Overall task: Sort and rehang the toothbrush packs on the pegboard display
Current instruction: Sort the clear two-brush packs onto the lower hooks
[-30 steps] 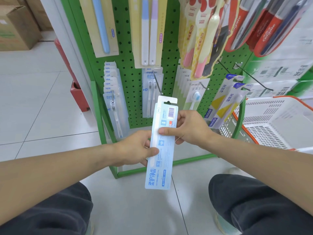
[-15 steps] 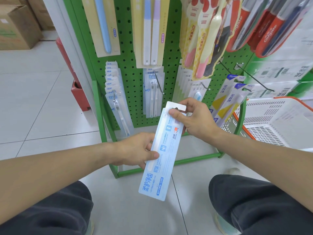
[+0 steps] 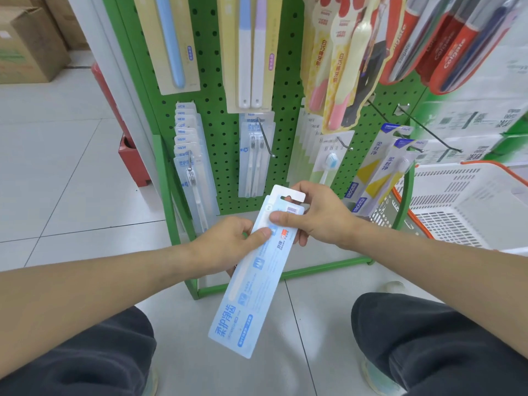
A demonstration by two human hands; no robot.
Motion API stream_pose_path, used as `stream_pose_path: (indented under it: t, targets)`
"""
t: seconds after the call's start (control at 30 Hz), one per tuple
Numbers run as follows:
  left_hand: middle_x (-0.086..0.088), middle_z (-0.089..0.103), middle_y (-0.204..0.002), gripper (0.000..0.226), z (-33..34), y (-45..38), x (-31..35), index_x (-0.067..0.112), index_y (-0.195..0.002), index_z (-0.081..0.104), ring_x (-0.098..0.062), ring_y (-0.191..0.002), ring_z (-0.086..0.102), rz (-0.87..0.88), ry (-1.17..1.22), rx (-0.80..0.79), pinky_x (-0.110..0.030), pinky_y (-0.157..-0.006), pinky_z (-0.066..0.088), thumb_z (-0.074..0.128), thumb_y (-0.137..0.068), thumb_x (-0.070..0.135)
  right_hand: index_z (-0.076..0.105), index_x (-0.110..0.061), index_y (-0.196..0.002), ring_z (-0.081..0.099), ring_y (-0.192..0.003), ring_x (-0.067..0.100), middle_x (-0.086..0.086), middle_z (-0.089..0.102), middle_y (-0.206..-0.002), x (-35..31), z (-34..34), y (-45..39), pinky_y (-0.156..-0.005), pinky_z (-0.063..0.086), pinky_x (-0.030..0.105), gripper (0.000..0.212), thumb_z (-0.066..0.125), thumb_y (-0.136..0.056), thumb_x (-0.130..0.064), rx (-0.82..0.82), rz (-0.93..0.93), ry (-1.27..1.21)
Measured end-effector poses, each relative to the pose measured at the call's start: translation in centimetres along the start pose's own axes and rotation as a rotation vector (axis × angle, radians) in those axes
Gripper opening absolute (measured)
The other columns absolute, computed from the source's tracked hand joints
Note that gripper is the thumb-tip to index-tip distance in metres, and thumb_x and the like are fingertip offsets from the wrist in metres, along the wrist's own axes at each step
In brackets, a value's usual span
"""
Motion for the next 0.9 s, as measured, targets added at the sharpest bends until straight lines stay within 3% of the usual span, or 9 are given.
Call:
stream_pose_path:
  t: [0.1,0.23,0.33,0.43,0.53,0.67,0.8,0.83,0.9]
  targets:
    - [-0.007,0.079,-0.091,0.026,0.1,-0.5,-0.7,0.009,-0.106,0.059,-0.022,-0.084,0.077,-0.006,-0.003,-0.067,-0.043,-0.079,0.063,0.072,-0.093,0.027,0.054,0.006,-0.102,0.064,-0.048,0.031,0.021,0.074,-0.078,0.3,-0.9,0.0,-0.042,0.053,0.031,0.036,0.078,-0.089,-0.018,0.061,0.033,-0.03]
    - [0.004,0.077,-0.107,0.045,0.5,-0.4,-2.2,0.023,-0.118,0.059,-0.013,-0.098,0.074,-0.059,-0.087,-0.25,-0.039,-0.094,0.058,0.084,-0.081,0.014,0.051,0.001,-0.097,0.063,-0.045,0.028,0.021,0.073,-0.076,1.7,-2.1,-0.1,-0.042,0.054,0.03,0.024,0.071,-0.095,-0.013,0.14,0.124,-0.18]
    - [0.007,0.073,-0.108,0.057,0.6,0.5,-3.8,0.031,-0.118,0.059,-0.003,-0.091,0.071,-0.092,-0.194,-0.34,-0.031,-0.088,0.06,0.09,-0.074,0.014,0.052,0.0,-0.095,0.064,-0.047,0.028,0.02,0.073,-0.075,2.5,-2.6,0.2,-0.044,0.054,0.03,0.021,0.069,-0.096,-0.012,0.162,0.17,-0.219]
    - [-0.002,0.074,-0.106,0.058,0.6,1.3,-4.4,0.023,-0.116,0.06,-0.016,-0.09,0.075,-0.076,-0.132,-0.392,-0.043,-0.081,0.063,0.09,-0.071,0.004,0.053,0.001,-0.099,0.065,-0.047,0.028,0.022,0.074,-0.077,2.7,-2.7,0.5,-0.044,0.055,0.029,0.022,0.07,-0.095,-0.012,0.171,0.192,-0.225]
    - [-0.002,0.077,-0.097,0.054,0.4,2.0,-4.3,0.016,-0.111,0.059,-0.027,-0.086,0.076,-0.048,-0.063,-0.411,-0.042,-0.067,0.063,0.09,-0.069,-0.001,0.053,0.002,-0.104,0.066,-0.052,0.028,0.026,0.075,-0.085,2.5,-2.0,0.5,-0.047,0.056,0.029,0.027,0.072,-0.094,-0.013,0.12,0.218,-0.218]
    - [0.007,0.077,-0.079,0.02,0.0,2.2,-3.8,0.017,-0.088,0.07,-0.013,-0.076,0.075,0.007,-0.132,-0.355,-0.021,-0.06,0.055,0.083,-0.081,0.03,0.062,0.006,-0.115,0.07,-0.06,0.024,0.025,0.076,-0.096,2.0,-0.1,0.9,-0.052,0.057,0.025,0.032,0.074,-0.092,-0.012,-0.108,0.303,-0.176]
    - [0.002,0.06,-0.06,0.065,-0.9,1.6,-3.9,0.011,-0.064,0.058,-0.013,-0.056,0.06,-0.03,-0.346,-0.227,-0.025,-0.051,0.051,0.048,-0.082,0.072,0.061,0.001,-0.125,0.072,-0.063,0.023,0.024,0.075,-0.096,1.3,0.9,1.6,-0.053,0.058,0.025,0.032,0.069,-0.095,-0.008,-0.237,0.328,-0.173]
    - [0.0,0.06,-0.064,0.069,-1.0,1.5,-3.9,0.008,-0.069,0.06,-0.013,-0.057,0.06,-0.017,-0.4,-0.212,-0.029,-0.055,0.053,0.044,-0.082,0.074,0.06,-0.003,-0.126,0.073,-0.065,0.025,0.024,0.075,-0.096,1.1,1.1,1.8,-0.055,0.059,0.026,0.031,0.067,-0.096,-0.007,-0.252,0.331,-0.177]
    - [0.005,0.067,-0.086,0.064,-1.0,1.3,-3.3,0.012,-0.106,0.065,-0.008,-0.074,0.064,0.046,-0.487,-0.152,-0.026,-0.07,0.056,0.041,-0.09,0.069,0.057,-0.008,-0.128,0.074,-0.068,0.028,0.024,0.076,-0.097,0.8,1.4,2.0,-0.057,0.06,0.029,0.031,0.063,-0.098,-0.005,-0.271,0.347,-0.181]
Point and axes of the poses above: each hand's wrist, its own y-axis away from the middle knuckle, its own z-axis out of the palm, x = y × z, the point moved 9 cm from there along -y, towards the middle knuckle
